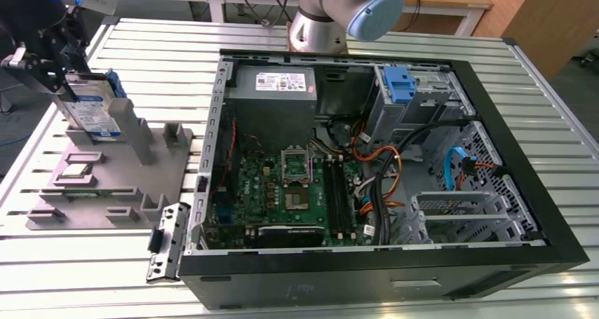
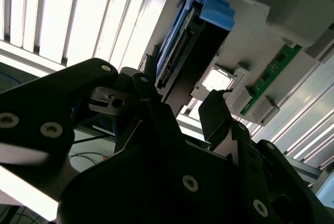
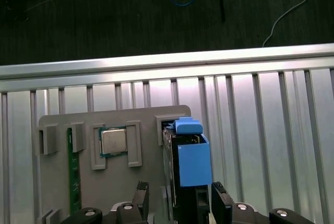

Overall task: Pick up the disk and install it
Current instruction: 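Pick up the disk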

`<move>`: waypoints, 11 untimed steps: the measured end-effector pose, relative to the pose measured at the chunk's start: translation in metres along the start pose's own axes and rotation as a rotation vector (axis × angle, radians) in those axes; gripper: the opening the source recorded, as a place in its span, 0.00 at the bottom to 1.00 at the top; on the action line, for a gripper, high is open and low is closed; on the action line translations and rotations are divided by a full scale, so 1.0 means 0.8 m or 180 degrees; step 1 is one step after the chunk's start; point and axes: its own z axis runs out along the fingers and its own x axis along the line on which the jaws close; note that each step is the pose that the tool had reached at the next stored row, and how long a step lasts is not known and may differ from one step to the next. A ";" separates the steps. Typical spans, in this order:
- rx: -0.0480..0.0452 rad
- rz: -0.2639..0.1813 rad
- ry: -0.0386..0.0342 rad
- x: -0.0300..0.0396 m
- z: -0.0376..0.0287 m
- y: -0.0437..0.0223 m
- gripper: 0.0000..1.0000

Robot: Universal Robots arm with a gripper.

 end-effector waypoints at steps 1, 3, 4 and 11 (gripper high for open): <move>-0.0001 0.0000 0.0000 0.0000 -0.0005 0.0000 0.59; -0.0001 0.0000 0.0001 -0.0001 -0.0028 0.0002 0.59; 0.0000 0.0000 0.0000 -0.0001 -0.0027 0.0001 0.59; 0.0000 0.0000 0.0000 -0.0022 -0.0029 -0.0024 0.59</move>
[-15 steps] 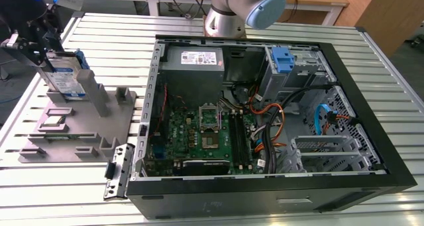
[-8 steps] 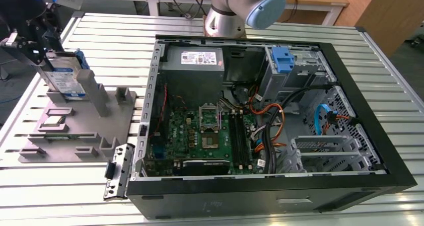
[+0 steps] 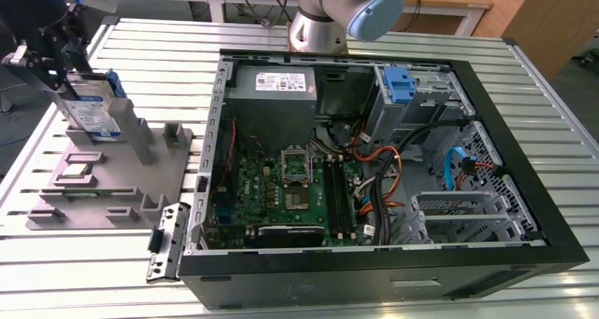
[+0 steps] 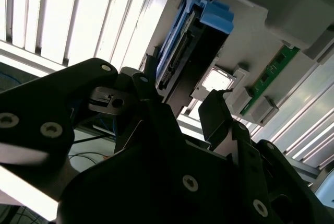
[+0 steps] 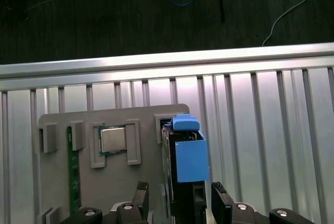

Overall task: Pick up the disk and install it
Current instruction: 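Pick up the disk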

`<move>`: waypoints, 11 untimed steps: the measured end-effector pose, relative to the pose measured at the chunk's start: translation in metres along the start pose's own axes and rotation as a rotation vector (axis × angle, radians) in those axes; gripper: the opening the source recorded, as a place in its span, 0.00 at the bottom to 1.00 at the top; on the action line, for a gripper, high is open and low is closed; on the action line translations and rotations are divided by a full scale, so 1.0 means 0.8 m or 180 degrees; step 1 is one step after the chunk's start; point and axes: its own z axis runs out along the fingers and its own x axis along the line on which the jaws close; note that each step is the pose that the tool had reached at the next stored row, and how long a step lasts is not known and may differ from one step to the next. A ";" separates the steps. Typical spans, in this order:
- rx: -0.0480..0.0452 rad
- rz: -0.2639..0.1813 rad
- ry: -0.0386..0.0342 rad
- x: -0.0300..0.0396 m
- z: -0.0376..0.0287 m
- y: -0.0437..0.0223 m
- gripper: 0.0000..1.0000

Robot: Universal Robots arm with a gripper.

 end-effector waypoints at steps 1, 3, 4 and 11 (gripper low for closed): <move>0.0000 0.0000 0.0000 -0.0004 0.0000 -0.0004 0.59; 0.0000 -0.0001 0.0000 -0.0011 0.0001 -0.0009 0.59; 0.0000 -0.0001 0.0000 -0.0014 0.0001 -0.0010 0.59; 0.0000 -0.0001 0.0000 -0.0047 0.0003 -0.0011 0.59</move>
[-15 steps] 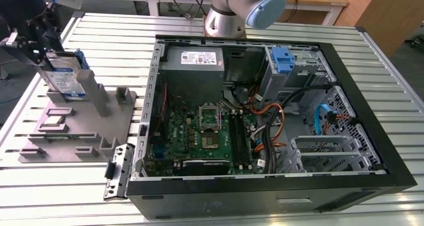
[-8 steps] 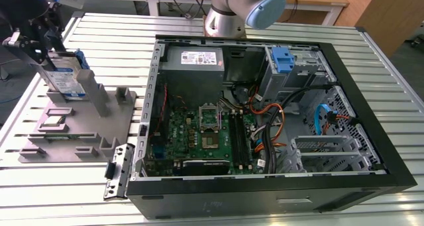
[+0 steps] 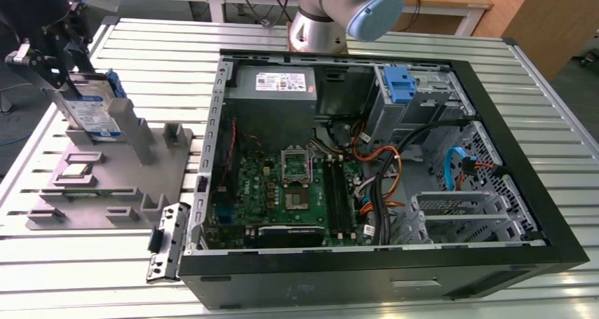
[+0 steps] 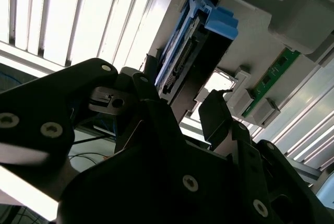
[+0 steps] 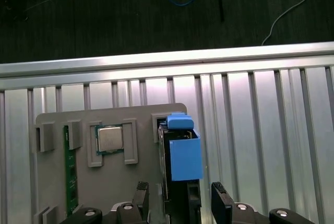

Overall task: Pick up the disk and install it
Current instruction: 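Pick up the disk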

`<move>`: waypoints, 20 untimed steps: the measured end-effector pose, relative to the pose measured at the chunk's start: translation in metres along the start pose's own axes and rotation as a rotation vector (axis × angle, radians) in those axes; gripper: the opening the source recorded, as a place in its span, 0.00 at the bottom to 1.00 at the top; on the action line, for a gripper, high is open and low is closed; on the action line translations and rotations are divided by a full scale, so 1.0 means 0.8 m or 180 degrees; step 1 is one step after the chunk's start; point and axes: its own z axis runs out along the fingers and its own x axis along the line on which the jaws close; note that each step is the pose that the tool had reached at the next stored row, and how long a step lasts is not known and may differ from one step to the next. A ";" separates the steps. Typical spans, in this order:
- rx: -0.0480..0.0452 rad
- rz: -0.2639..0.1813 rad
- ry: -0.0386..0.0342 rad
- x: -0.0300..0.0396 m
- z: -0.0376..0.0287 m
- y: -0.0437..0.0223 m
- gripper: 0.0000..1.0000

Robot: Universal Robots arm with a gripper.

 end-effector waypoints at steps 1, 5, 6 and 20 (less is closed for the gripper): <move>0.0000 0.0000 0.0000 -0.0001 0.0000 0.0000 0.59; 0.0000 0.0000 0.0000 -0.0002 -0.0001 0.0000 0.59; 0.0000 0.0000 0.0000 -0.0003 -0.0001 0.0000 0.59; 0.0000 0.0000 0.0000 -0.0006 0.0000 0.0000 0.36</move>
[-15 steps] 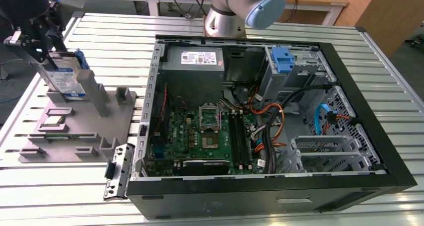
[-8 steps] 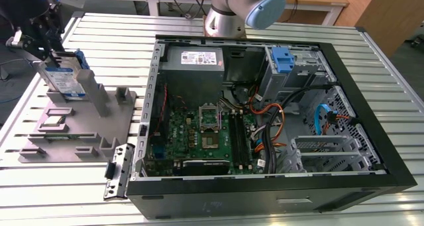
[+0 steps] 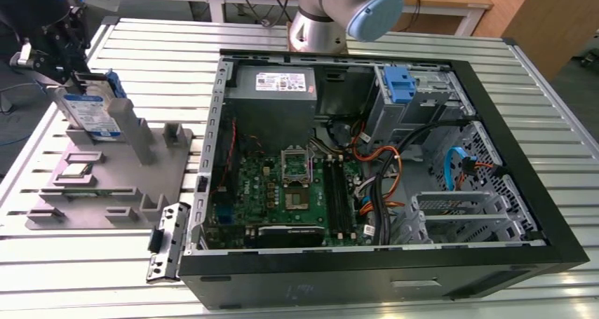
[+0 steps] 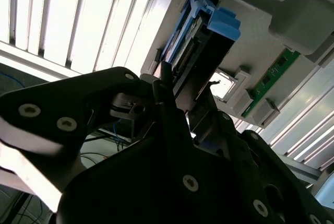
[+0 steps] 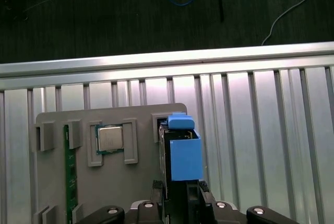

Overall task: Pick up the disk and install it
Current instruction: 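Pick up the disk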

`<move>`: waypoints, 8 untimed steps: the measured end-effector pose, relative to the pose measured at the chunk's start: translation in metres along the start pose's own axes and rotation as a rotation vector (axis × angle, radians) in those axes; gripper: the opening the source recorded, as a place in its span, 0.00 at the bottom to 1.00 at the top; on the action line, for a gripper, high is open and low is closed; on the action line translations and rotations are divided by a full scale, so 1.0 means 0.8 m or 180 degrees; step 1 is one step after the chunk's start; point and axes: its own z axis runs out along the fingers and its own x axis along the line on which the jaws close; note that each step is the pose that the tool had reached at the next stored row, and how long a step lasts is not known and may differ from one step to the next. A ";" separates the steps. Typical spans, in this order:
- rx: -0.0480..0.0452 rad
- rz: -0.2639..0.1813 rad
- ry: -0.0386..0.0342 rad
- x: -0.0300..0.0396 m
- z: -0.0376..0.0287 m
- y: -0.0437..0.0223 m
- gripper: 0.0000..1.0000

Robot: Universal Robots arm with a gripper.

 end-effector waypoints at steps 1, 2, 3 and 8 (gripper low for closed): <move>0.0000 0.0000 0.0000 0.0000 0.0000 0.0000 0.36; 0.0000 0.0000 0.0000 0.0000 0.0000 0.0000 0.36; 0.0000 0.0000 0.0000 -0.0002 0.0000 0.0000 0.36; 0.0000 0.0000 0.0000 -0.0005 0.0000 0.0001 0.36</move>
